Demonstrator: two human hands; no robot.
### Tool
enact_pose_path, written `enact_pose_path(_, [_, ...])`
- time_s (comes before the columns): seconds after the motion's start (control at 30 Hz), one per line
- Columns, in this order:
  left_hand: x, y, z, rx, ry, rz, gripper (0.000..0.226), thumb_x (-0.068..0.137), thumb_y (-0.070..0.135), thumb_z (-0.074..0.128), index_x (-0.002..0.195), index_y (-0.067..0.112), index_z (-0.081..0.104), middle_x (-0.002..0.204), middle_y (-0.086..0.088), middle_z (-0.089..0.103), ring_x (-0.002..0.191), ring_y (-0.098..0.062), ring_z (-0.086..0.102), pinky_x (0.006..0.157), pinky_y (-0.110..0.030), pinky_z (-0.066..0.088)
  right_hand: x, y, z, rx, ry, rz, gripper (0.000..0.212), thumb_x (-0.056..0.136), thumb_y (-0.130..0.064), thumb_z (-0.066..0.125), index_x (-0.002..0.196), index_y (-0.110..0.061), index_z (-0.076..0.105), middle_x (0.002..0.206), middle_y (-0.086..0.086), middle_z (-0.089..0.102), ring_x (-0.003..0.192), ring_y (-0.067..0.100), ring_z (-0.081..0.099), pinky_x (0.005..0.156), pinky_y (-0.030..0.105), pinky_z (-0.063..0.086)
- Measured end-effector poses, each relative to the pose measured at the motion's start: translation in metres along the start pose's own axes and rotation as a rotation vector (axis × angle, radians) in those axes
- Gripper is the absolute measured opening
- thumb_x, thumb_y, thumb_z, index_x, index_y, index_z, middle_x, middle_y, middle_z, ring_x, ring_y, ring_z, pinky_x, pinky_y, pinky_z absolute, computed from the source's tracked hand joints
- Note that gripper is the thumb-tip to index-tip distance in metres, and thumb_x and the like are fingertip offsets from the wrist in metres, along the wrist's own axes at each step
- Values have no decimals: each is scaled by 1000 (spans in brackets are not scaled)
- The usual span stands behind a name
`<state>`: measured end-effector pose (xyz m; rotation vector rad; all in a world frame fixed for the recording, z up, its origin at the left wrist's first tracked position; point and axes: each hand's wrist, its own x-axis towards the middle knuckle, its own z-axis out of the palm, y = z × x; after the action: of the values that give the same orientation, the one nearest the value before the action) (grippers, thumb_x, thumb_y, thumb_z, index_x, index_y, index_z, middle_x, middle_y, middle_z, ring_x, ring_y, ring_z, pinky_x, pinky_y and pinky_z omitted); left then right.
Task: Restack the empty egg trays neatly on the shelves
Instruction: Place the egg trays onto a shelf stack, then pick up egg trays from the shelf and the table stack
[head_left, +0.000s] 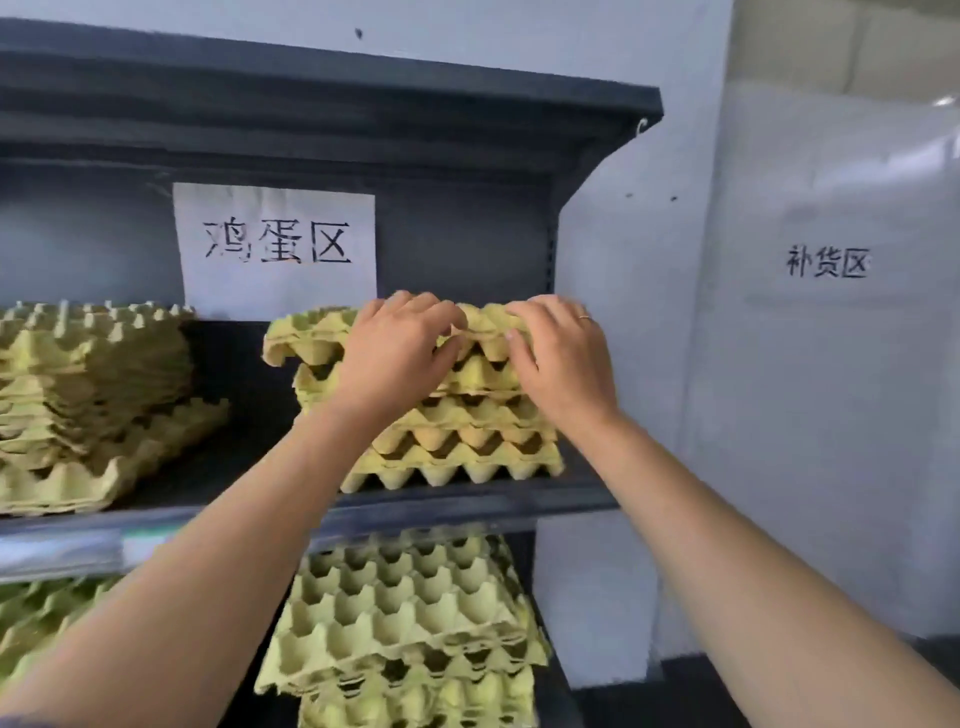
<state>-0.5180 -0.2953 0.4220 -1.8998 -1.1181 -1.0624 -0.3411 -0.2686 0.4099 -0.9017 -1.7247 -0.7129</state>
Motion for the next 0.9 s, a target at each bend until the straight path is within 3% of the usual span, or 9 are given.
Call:
enact_pose_path(0.17, [24,106,63,-78,-40,134,33,83,33,38,88,16,66,79,-1,65,75,-29,60,70,-36,42,-49,106,-53,-127,-33,93,35,85,-28,44,100,-9,69,94,11,68,81,37,63,66,41,53])
enact_pose_path(0.4, [41,226,169,-257,-68,253,31,81,31,40,88,17,67,75,1,64,70,-28,60,64,-30,37,-126,231,-98,-245,-137,262,42,86,-32,38,105,-10,68,100,11,68,90,37,62,75,42,51])
enact_pose_path(0.53, [50,280,239,-359,-111,271,35,81,32,38,88,16,68,75,0,65,70,-28,61,66,-33,43,-164,303,-106,-340,-262,332,44,88,-34,36,109,-11,67,105,9,67,95,36,61,79,43,50])
enact_pose_path(0.73, [62,355,341,-489,-348,225,25,93,28,47,109,18,62,101,-1,65,98,-27,56,83,-36,35,-216,399,-126,-444,-467,462,31,97,-21,44,121,-12,62,118,10,61,107,34,54,89,43,44])
enact_pose_path(0.9, [54,434,417,-535,-538,240,27,95,32,42,116,24,58,108,5,62,106,-20,53,88,-32,32,-271,479,-150,-455,-691,618,36,100,-26,40,132,-17,52,130,6,54,117,31,49,94,39,38])
